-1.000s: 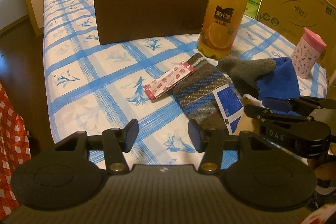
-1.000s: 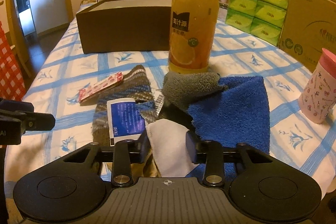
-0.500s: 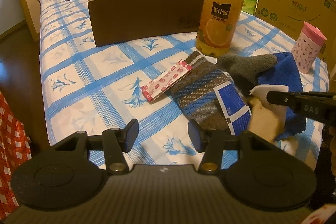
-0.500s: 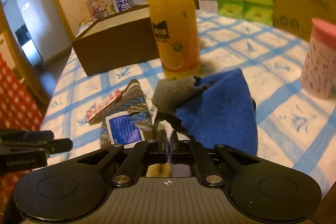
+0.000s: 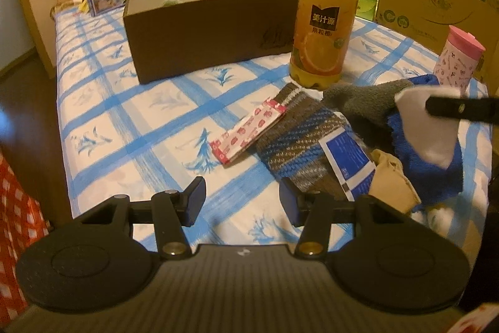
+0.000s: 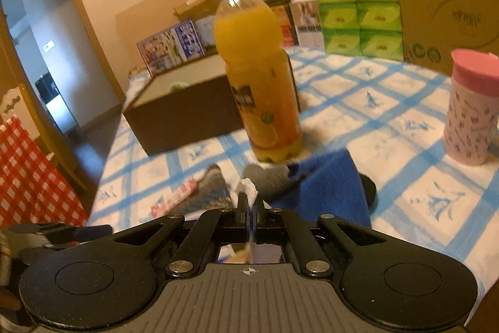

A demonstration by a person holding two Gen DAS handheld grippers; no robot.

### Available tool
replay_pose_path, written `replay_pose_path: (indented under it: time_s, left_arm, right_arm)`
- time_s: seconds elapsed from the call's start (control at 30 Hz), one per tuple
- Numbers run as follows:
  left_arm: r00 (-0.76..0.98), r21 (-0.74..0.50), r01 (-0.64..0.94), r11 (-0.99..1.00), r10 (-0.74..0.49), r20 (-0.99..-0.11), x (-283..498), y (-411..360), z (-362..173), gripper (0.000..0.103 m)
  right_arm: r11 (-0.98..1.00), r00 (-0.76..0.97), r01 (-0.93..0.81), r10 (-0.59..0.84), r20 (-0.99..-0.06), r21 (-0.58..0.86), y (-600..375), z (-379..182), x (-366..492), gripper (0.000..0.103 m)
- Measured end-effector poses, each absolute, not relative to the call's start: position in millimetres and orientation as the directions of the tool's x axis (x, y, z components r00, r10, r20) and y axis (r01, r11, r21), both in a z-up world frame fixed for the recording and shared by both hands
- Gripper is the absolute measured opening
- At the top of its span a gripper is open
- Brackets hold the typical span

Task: Organize soft objects
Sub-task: 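Grasp the white cloth with the right tool while the left tool grasps the red-and-white strip, then carry the red-and-white strip into the box with the left tool while the right tool brings the white cloth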

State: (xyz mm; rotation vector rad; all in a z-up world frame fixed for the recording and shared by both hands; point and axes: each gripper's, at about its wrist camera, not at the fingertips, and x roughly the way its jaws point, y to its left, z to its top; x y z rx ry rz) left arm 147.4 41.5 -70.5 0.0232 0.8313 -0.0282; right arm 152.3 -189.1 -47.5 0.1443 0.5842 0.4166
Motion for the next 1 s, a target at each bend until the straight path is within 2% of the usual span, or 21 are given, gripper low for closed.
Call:
replay_pose_path:
  time_s: [0.17, 0.33, 0.6, 0.67, 0.77, 0.83, 0.93, 1.0]
  left_arm:
    - [0.699, 0.063, 0.068, 0.996, -0.003, -0.715, 160, 41, -74, 0.048]
    - [0.712, 0.126, 0.116, 0.985, 0.006, -0.702, 178, 39, -85, 0.048]
    - [0.696, 0.252, 0.193, 0.948, 0.048, -0.717, 207, 31, -120, 0.041]
    - [0.701, 0.271, 0.199, 0.942, 0.056, -0.711, 212, 30, -125, 0.037]
    - [0.718, 0.298, 0.213, 0.931, 0.058, -0.694, 217, 27, -128, 0.024]
    - [0.725, 0.309, 0.226, 0.924, 0.053, -0.687, 220, 26, -129, 0.009]
    - [0.724, 0.304, 0.245, 0.921, 0.035, -0.689, 222, 26, -131, 0.002]
    - [0.731, 0.311, 0.239, 0.920, 0.041, -0.681, 220, 27, -129, 0.001]
  right_arm:
    - [0.895, 0.763, -0.383, 0.446, -0.468, 0.228, -177, -36, 158, 0.002]
    - [0.892, 0.749, -0.384, 0.453, -0.484, 0.240, -169, -45, 169, 0.002]
    - [0.896, 0.737, -0.362, 0.443, -0.510, 0.255, -172, -58, 178, 0.002]
    - [0.898, 0.737, -0.357, 0.440, -0.514, 0.257, -173, -59, 180, 0.002]
    - [0.899, 0.736, -0.352, 0.438, -0.517, 0.260, -175, -61, 182, 0.002]
    - [0.899, 0.736, -0.352, 0.438, -0.517, 0.261, -175, -62, 181, 0.002]
    - [0.898, 0.735, -0.353, 0.440, -0.516, 0.263, -176, -61, 181, 0.002]
    - [0.897, 0.736, -0.356, 0.442, -0.512, 0.263, -175, -60, 181, 0.002]
